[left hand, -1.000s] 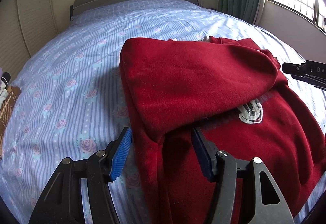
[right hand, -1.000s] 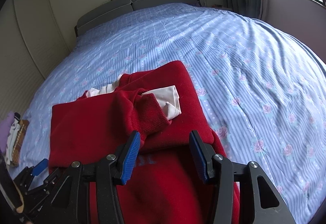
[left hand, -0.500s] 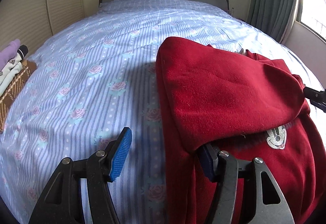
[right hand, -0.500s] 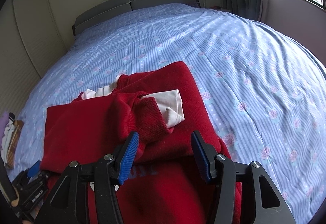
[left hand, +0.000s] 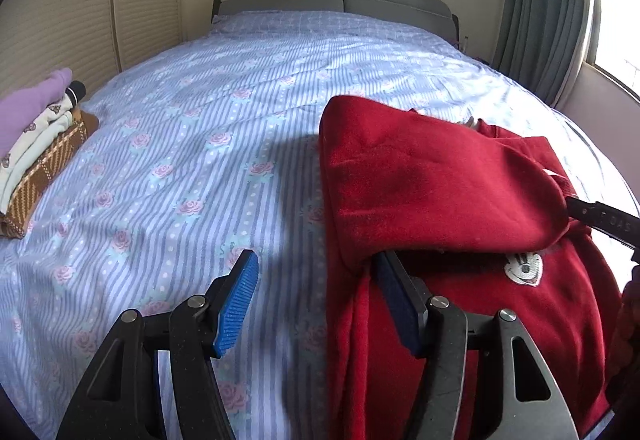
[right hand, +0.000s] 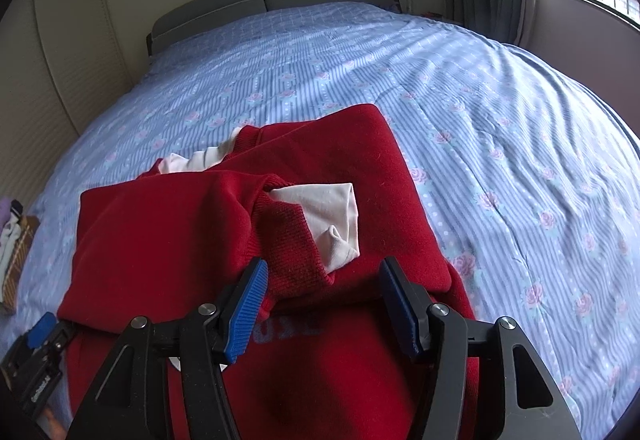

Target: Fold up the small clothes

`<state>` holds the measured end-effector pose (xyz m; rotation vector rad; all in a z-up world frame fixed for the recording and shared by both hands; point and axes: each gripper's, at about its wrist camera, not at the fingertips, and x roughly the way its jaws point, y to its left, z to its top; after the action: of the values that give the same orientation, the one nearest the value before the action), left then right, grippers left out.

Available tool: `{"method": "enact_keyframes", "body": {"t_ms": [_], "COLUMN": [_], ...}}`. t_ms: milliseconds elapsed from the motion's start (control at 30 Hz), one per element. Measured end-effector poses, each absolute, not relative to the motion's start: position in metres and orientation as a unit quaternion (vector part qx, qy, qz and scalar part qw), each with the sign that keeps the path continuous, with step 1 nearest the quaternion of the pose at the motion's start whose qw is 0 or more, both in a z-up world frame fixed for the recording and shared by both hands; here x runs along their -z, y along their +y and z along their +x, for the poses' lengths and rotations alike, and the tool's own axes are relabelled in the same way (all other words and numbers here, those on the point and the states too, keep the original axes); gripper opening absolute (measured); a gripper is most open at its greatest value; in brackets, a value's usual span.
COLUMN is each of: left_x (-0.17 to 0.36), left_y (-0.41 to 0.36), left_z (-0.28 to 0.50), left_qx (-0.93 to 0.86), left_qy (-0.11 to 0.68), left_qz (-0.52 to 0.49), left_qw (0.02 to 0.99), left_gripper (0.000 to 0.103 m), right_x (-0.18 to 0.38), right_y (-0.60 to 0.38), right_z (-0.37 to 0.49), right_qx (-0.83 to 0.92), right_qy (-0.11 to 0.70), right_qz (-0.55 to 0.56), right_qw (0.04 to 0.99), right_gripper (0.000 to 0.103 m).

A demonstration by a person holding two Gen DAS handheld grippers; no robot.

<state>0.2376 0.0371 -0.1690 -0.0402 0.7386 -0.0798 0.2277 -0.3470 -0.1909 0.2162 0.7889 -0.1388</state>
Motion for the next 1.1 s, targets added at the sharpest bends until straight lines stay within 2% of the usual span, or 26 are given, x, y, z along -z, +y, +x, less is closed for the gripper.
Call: {"method": "enact_keyframes", "body": {"t_ms": [167,267,433,633,967,1100], "left_x": [0.142,0.136,0.143,0.167,0.176,0.165], "left_y": [0.022,0.005,-0.014,-0.018,-0.009,-0.005], "left_z": [0.241,0.262,0.297,0.315,0.309,0.306], "left_qx": [0.065,0.089,0.109,0.093,0.090,0.091], "left_qy": [0.324,0.318,0.337,0.369,0.375,0.363], "left_qz": [-0.004,0.005,0.008,0.015,0.007,-0.002], "left_qw": [0.944,0.944,0.935,0.925,0.923,0.927], "left_gripper": [0.062,0.062,0.062,0.063,0.064,0.063], "right_x": [0.196,0.197,0.187,0.193,0.205,0.194], "right_y": [-0.356,-0.368,-0.378,-0.381,-0.377,-0.379], "right_z": [0.223,0.219,0.218,0.234,0.225,0.223], "right_qx": [0.099,0.097,0.102,0.101,0.115,0.102], "right_qy": [0.393,0.391,0.369,0.382,0.402,0.388], "right_qz": [0.091,0.126,0.134,0.124,0.093,0.111], "right_qw": [0.910,0.906,0.914,0.910,0.904,0.909], "right_gripper": [0.060,0.061,0.061,0.060,0.060,0.052]}}
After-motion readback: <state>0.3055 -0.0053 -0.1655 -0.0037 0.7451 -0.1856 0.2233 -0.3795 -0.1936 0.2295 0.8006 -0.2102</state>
